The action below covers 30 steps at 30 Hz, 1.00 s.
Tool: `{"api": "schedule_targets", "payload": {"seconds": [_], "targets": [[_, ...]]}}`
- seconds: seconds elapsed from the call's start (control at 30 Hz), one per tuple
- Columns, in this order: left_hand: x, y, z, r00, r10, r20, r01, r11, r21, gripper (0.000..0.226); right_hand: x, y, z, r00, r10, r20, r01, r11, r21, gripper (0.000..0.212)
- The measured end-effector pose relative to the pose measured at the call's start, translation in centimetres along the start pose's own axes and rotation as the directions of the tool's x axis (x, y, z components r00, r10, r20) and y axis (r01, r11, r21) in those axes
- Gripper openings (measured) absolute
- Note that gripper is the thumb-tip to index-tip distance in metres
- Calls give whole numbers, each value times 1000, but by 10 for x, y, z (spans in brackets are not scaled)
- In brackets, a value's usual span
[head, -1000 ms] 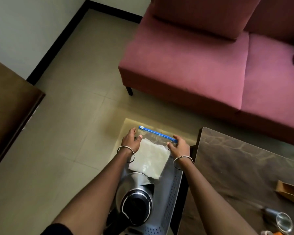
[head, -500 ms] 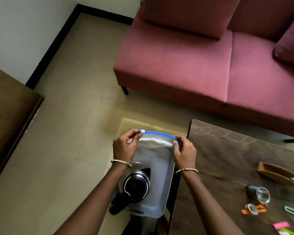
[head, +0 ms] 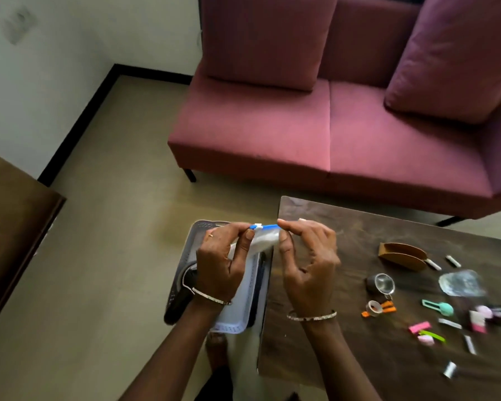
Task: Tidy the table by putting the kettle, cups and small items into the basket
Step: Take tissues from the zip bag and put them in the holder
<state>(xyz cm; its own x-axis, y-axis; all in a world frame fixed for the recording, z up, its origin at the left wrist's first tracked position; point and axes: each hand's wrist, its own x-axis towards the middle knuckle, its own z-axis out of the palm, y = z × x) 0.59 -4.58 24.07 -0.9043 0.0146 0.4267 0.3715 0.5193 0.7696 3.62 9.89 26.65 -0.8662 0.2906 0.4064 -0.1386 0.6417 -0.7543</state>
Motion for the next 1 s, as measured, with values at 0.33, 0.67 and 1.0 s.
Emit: {"api": "schedule_targets", "payload": {"seconds": [0.33, 0.67, 1.0], "targets": [[-103, 160, 40, 995, 56, 84, -50, 996, -74, 24, -64, 14, -177, 986, 7, 169, -16, 998, 53, 33], [-167, 269, 110, 926, 237, 295, -167, 955, -244, 28, -125, 66, -316, 981, 168, 100, -189, 950, 248, 12], [-188, 313, 183, 920, 282, 272, -231, 952, -202, 24, -131, 95, -374, 966, 246, -78, -243, 969, 43, 8]]}}
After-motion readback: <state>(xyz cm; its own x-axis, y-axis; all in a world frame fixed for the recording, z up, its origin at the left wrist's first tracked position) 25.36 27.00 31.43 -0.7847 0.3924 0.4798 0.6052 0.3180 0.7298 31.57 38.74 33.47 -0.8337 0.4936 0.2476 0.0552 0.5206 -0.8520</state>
